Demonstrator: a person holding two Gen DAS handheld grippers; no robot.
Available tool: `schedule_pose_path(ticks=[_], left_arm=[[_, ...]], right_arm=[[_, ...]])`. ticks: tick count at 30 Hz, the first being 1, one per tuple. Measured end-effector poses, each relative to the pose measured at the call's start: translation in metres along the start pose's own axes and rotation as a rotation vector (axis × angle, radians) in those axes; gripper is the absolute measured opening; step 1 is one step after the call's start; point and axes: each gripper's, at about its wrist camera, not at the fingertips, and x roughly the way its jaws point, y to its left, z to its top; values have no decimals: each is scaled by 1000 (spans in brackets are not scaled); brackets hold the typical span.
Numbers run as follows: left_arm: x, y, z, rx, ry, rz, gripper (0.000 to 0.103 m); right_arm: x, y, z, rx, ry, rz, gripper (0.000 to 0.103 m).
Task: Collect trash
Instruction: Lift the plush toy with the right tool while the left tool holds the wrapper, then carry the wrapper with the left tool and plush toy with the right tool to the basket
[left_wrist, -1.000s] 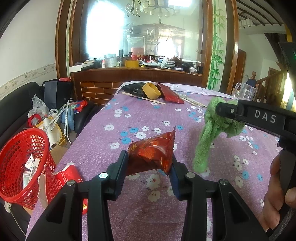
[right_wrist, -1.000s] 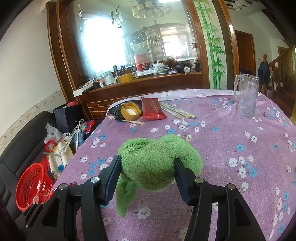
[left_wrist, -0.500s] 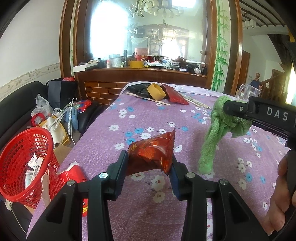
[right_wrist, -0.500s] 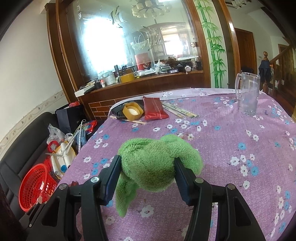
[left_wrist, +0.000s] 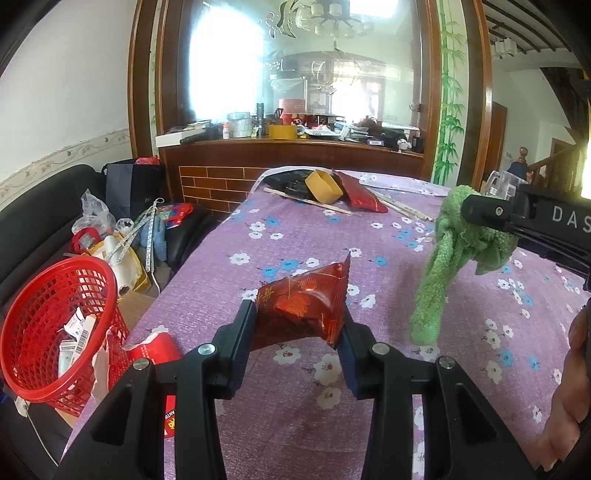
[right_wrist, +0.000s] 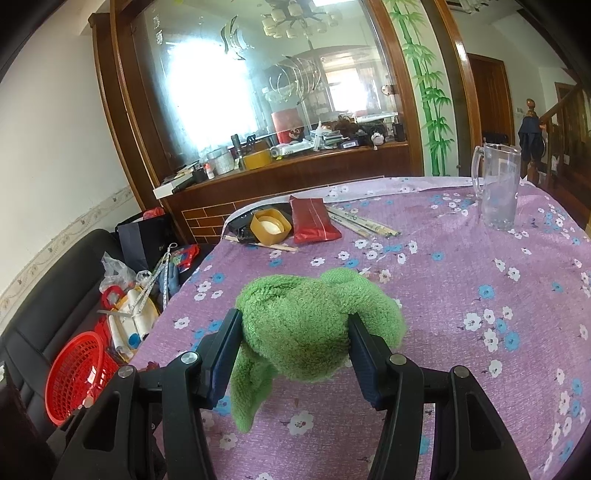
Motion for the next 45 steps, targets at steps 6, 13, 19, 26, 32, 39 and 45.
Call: schedule_pose_path(ticks=[6,13,19,26,32,39,45], left_arm=[[-4,2,2,-13,-18,-8,41],[-6,2,4,-14,8,-61,40],[-22,10,5,-29,-11,-80,40],[-53,11,3,-18,-37,-106,41],[-88,13,-3,-11,-55,-129,41],[-116,17,-5,-19,-44,-165,41],[-120,27,-4,-28,-27,-180,41]], right_arm=[[1,0,1,-8,-8,-14,61],[4,-2,8,11,16,-17,61],[-19,-8,-4,14,22,-60,61],[-64,-19,-31,53,0,-72,61],[-103,-18,-50,89,-20,-58,61],[-140,0,-62,67,-41,-43,61],[-150,10,-64,37,-50,-31,61]])
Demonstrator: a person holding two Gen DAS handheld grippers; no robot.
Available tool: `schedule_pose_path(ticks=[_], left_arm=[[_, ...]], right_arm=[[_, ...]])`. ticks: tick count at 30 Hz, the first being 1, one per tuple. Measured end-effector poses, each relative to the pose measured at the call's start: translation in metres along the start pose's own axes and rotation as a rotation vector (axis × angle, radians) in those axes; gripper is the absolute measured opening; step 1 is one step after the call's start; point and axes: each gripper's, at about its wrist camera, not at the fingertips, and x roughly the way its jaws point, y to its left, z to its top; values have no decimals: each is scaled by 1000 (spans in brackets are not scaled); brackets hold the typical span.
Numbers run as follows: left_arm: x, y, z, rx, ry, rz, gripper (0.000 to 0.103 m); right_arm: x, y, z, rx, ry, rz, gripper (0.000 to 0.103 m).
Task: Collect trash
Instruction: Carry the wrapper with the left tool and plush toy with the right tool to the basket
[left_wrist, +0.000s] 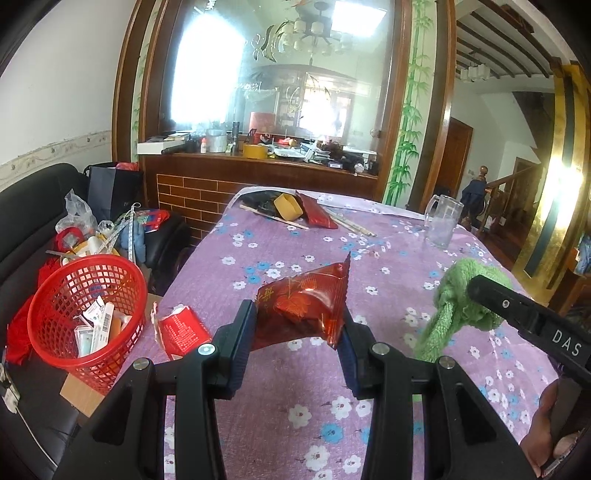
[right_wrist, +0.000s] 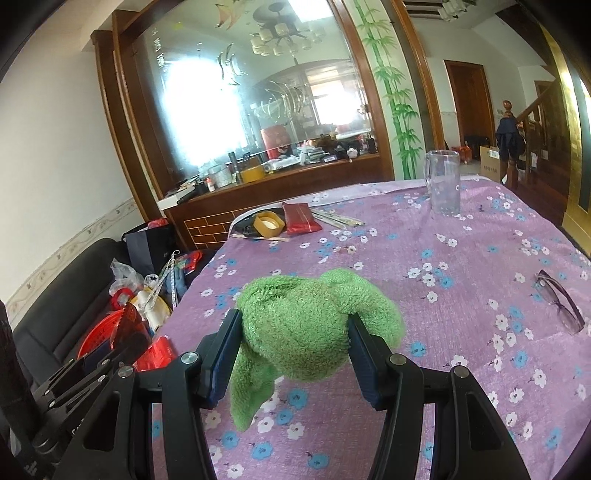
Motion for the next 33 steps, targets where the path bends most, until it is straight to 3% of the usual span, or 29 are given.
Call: schedule_pose_path(ticks=[5,13,25,33], left_arm=[[1,23,3,-44,24,0,41],[-17,81,8,-104,-2,78,41],[-38,187,3,-179,9,258,41],[-44,226,0,-201,21,312,41]], right_arm=[[10,3,-1,-14,30,9,61],[23,25,-3,-55,73,44,61],[46,108,-6,-187,173,224,61],[56,170,-3,-304,192,296,61]])
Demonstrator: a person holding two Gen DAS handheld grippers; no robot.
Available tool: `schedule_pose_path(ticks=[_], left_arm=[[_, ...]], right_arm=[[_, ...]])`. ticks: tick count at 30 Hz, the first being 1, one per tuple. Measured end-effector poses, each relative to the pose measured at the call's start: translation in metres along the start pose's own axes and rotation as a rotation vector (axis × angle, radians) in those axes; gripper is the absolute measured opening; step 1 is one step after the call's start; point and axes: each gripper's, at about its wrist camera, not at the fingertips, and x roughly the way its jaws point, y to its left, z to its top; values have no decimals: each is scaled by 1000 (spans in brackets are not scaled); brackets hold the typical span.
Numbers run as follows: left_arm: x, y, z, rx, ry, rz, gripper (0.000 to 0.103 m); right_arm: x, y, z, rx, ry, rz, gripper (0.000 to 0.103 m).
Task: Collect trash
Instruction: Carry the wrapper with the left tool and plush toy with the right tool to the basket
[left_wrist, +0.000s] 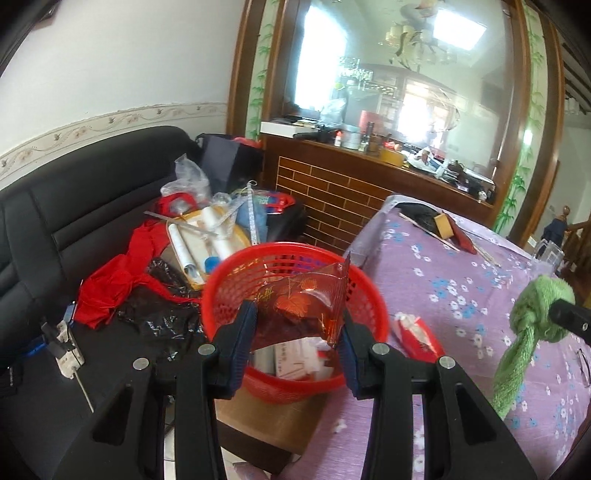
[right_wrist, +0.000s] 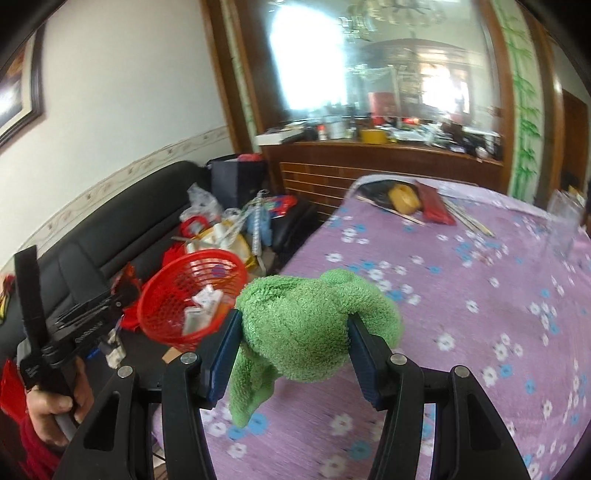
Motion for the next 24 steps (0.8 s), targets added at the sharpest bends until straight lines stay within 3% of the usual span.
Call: schedule_pose_path(ticks=[14,24], left_arm=[[18,13,15,6,-1,-4,41],[55,12,7,63,43,-19,41]], right_arm=[[40,56,57,-99,-41,33,62],[102,79,69,-197,-3,5,63]])
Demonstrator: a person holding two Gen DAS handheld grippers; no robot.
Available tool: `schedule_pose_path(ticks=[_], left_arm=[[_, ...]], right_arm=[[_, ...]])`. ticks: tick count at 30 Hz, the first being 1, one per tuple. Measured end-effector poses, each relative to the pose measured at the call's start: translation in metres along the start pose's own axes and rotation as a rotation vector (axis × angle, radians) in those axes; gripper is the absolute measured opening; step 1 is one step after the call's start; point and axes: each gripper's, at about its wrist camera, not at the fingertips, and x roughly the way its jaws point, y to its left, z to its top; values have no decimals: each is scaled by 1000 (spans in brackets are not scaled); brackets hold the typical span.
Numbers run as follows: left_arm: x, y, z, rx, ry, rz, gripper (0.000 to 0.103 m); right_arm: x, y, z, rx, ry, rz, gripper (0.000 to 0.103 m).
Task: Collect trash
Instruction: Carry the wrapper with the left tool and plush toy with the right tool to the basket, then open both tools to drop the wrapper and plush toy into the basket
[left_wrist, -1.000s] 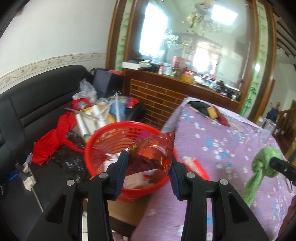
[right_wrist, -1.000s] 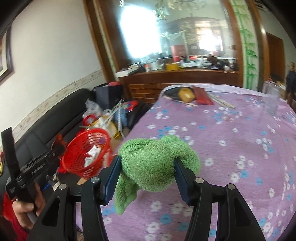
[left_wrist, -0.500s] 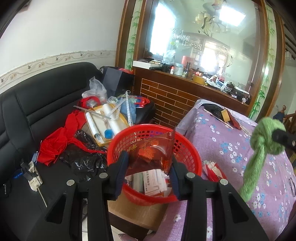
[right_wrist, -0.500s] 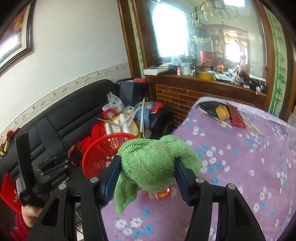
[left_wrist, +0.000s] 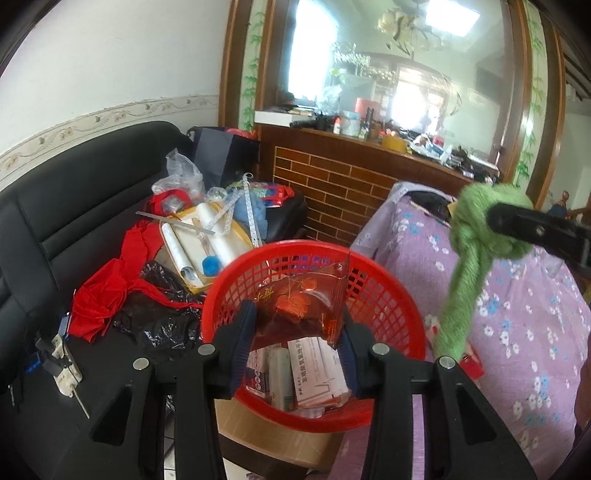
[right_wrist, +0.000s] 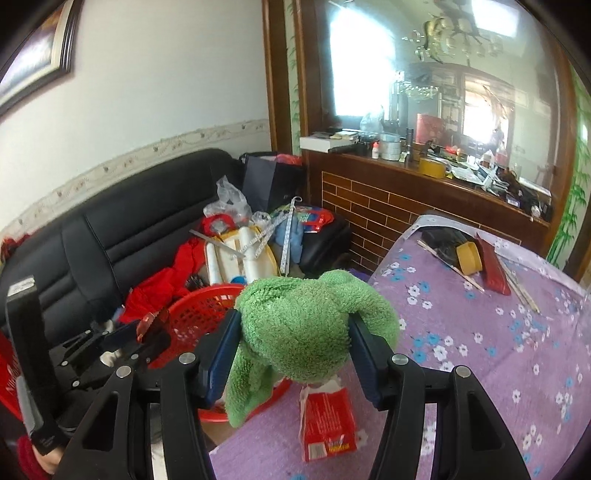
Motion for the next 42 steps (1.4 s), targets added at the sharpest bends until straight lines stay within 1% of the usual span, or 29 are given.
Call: schedule_pose_path(ticks=[4,8,14,20,25,32,42], left_arm=[[14,1,-5,30,30,-14,41],[23,2,-10,43,46,-4,41],[27,4,-11,50,27,17,41],[33,3,-12,75,9,51,41],[34,2,-15,84,-3,66,41],[38,3,-18,92,-8,77,41],[40,3,-19,98,-6,83,41]], right_arm=[[21,10,2,-65,14,-1,63],[39,18,0,-98,39,9,63],[59,23,-3,-111,73,2,63],[68,21,-3,-108,89,5,63],[75,28,-2,-126,105,10,63],[90,36,-4,-156,137,10,63],[108,30,-6,-154,169,13,63]])
